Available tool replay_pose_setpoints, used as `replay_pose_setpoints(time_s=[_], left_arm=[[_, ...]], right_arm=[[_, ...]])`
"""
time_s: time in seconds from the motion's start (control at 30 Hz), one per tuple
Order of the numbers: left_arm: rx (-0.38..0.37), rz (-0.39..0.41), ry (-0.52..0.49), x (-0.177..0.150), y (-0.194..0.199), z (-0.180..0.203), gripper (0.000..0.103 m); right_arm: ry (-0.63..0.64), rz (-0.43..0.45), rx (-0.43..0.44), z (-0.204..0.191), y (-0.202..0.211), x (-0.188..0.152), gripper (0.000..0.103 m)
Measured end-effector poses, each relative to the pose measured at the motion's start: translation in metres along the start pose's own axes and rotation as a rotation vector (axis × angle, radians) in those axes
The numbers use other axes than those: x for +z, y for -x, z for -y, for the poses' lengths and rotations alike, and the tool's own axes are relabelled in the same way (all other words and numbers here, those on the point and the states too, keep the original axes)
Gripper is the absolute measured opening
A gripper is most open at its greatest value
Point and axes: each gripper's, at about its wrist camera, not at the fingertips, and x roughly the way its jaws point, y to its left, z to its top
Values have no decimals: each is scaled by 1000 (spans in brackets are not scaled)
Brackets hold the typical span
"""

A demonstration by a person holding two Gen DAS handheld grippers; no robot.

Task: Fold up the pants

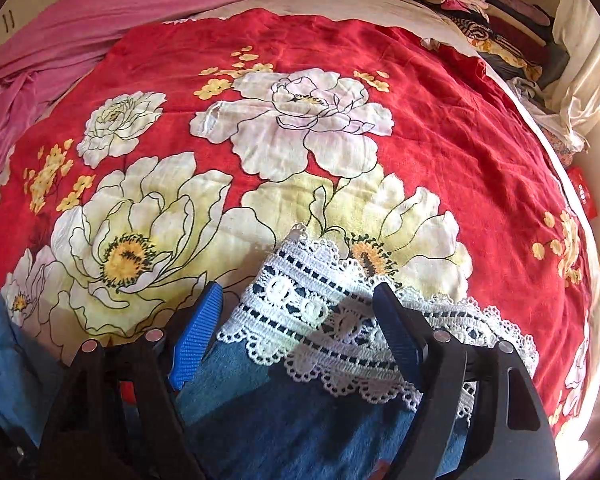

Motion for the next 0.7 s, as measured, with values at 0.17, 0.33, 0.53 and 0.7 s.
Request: replay_pose_setpoints(time_s=[0.17,0.33,0.53,0.7], left_arm=[[-19,3,3,2,-9,-5,37],[-44,46,-23,11,-9,-4,37],[-38,38,-69,12,-14,4,12],[-21,58,-166,2,1,10,6]], right_arm=[[-77,97,124,30,25,-12,11],[-217,221,225,65,82,-41,10],[-368,327,232,107,140,-92,10],[-506,331,233,125,165,-169,11]])
